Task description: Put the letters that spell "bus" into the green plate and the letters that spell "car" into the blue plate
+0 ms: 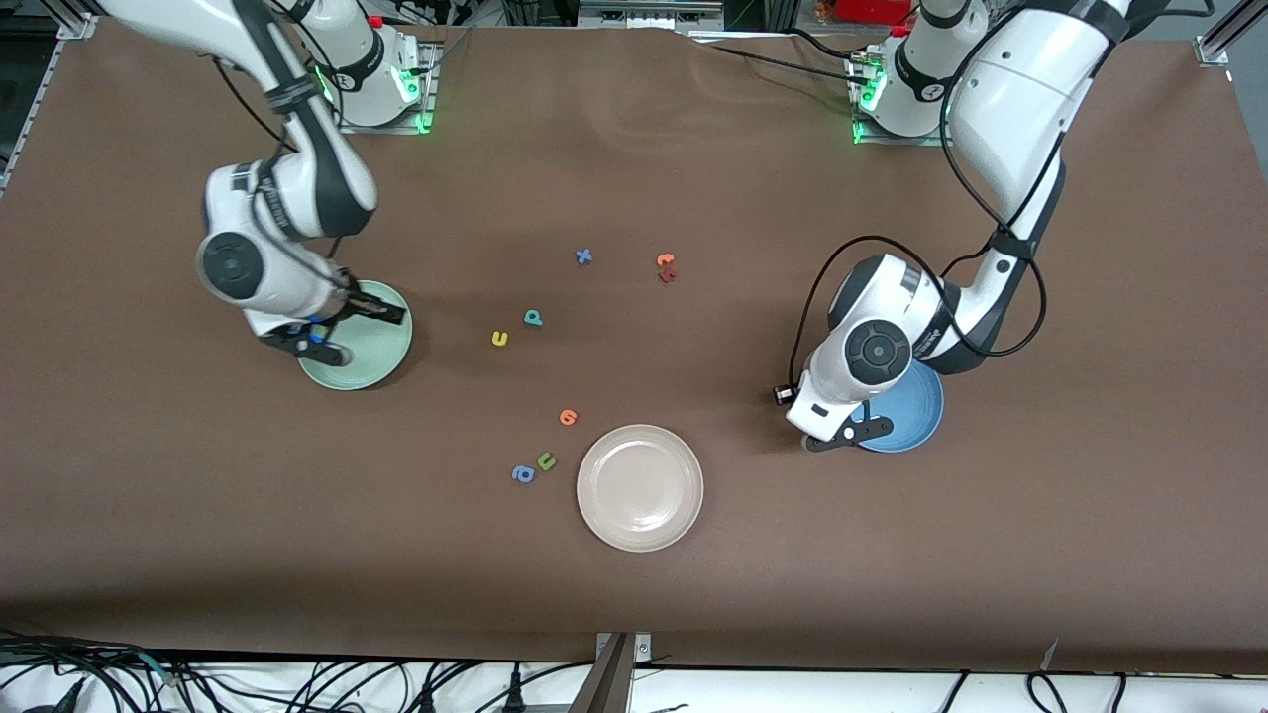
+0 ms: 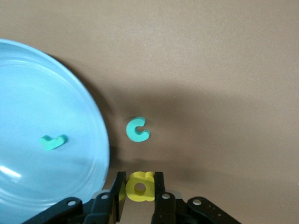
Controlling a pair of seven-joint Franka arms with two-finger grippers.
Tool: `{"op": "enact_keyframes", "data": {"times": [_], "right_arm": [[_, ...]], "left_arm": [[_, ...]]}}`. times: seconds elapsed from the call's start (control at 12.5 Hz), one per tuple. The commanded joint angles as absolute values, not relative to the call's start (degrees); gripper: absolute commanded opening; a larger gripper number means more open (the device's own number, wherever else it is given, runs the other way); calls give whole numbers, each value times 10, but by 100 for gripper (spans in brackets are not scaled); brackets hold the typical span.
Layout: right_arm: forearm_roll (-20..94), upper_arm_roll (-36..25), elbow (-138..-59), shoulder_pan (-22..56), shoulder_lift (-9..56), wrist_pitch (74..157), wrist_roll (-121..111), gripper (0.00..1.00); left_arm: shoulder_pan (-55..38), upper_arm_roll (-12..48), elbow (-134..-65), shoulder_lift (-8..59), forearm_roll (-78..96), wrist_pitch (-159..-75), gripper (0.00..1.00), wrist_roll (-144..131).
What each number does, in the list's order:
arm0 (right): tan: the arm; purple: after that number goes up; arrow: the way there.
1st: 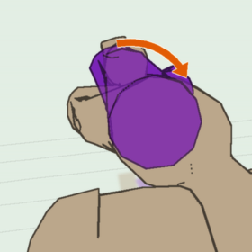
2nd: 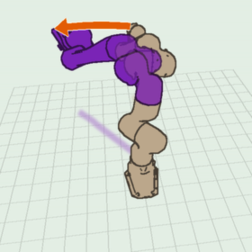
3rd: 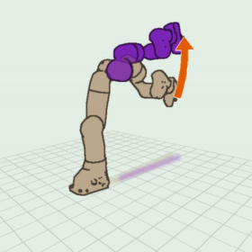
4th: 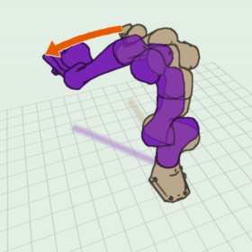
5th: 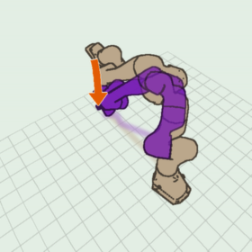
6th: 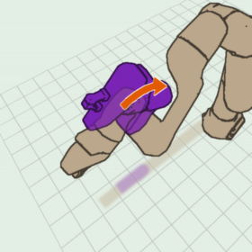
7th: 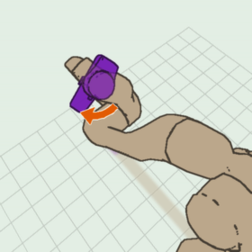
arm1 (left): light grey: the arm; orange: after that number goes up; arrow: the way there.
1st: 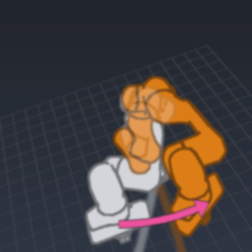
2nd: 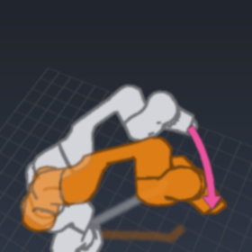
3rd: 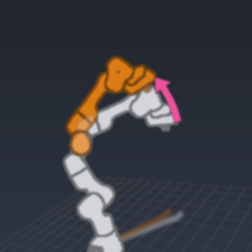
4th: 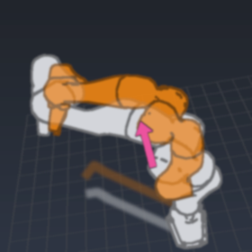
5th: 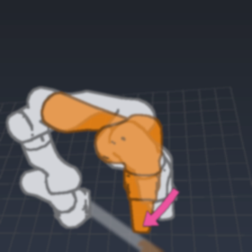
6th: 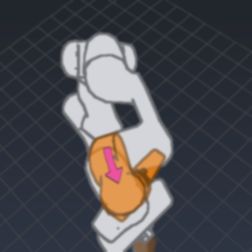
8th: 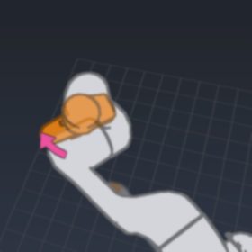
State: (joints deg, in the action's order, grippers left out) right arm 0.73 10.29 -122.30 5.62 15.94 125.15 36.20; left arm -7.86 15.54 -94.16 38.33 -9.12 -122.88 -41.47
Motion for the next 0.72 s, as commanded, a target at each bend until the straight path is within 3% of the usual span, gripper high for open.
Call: {"op": "enact_keyframes", "data": {"times": [0.0,0.32,0.48,0.56,0.64], "right_arm": [[17,146,-1198,66,177,1273,437,99],[7,147,-1187,129,236,1417,439,99],[7,146,-1179,139,270,1443,440,99],[6,147,-1179,139,278,1449,439,99],[4,146,-1179,140,282,1451,439,99]], "left_arm": [[-61,152,-950,364,-91,-1196,1,-376],[-5,152,-956,366,-90,-1186,8,-238],[16,156,-958,367,-90,-1187,18,-216],[15,156,-958,368,-89,-1186,48,-217],[13,156,-957,368,-84,-1187,97,-225]]}}
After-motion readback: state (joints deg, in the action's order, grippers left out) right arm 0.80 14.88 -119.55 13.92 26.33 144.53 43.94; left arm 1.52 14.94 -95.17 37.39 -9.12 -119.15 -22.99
